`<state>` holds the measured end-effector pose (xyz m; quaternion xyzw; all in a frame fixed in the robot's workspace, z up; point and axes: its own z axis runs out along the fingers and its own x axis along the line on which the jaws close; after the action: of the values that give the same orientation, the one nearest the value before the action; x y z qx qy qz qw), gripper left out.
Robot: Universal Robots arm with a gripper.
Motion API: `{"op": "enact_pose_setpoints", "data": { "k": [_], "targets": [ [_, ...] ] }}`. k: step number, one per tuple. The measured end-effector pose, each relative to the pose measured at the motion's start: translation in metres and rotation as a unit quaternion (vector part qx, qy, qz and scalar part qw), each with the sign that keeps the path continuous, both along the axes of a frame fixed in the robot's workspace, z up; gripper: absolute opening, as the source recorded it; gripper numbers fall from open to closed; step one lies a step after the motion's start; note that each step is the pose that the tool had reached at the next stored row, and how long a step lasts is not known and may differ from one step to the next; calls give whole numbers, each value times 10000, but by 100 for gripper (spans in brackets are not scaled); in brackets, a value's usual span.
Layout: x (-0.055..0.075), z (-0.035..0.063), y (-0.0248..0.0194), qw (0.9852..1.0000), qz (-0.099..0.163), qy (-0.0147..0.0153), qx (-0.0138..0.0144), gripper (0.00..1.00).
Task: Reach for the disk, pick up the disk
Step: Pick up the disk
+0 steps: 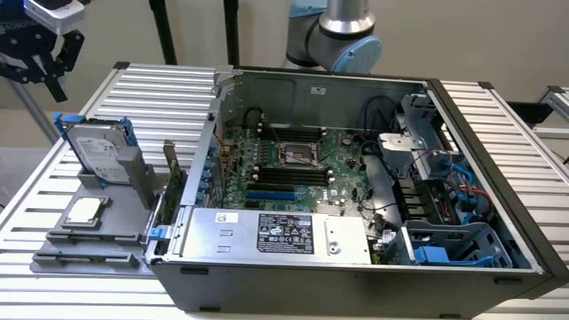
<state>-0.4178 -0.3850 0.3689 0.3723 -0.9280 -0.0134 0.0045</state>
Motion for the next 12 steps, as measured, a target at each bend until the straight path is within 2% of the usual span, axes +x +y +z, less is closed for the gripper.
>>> {"op": "enact_pose_setpoints", "data": {
  "k": [3, 6, 9, 12],
  "targets": [
    [1, -6, -1, 9996, 276, 5, -1, 11],
    [1, -14, -1, 9985, 551, 11, 0, 11],
    [1, -22, -1, 9966, 822, 19, 0, 11],
    [0, -29, 0, 9940, 1091, 21, 0, 11]
  ]
}}
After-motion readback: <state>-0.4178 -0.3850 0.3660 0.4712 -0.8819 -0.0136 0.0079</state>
